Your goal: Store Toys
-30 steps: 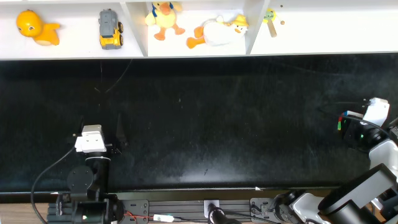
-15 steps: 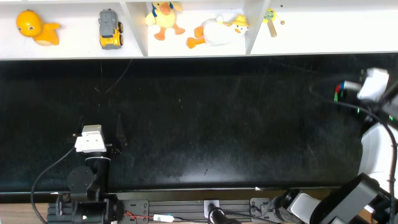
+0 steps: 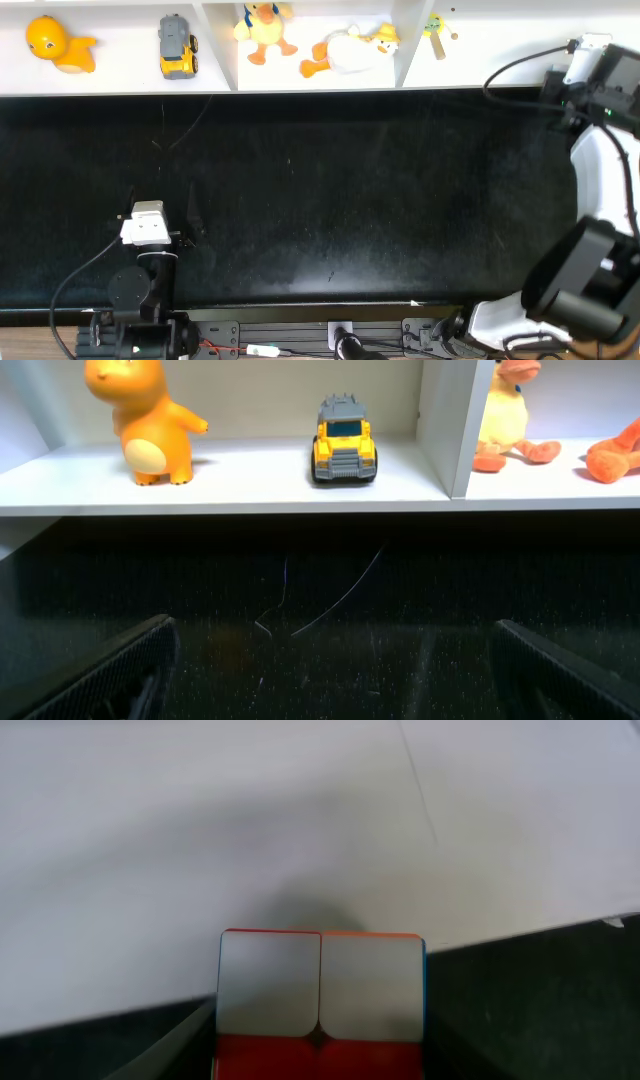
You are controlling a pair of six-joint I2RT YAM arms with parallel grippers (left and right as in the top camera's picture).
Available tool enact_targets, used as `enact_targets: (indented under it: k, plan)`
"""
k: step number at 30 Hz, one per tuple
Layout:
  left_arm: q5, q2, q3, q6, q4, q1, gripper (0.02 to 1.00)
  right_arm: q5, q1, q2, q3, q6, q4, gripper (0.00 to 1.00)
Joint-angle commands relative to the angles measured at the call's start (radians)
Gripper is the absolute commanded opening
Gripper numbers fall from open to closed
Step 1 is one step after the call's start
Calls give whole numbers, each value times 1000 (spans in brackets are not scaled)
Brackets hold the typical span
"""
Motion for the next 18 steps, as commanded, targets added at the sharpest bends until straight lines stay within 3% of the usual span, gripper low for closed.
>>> enact_targets:
  k: [1,5,18]
  plan:
    - [6,-10,-2,-7,-2,-2,998,6,1,59,133,82,11,494]
    - [6,-10,-2,-7,-2,-2,998,-53,12,96,206,119,8,514]
    - [6,-10,-2,-7,-2,-2,998,-135,69,150,237,186,13,522]
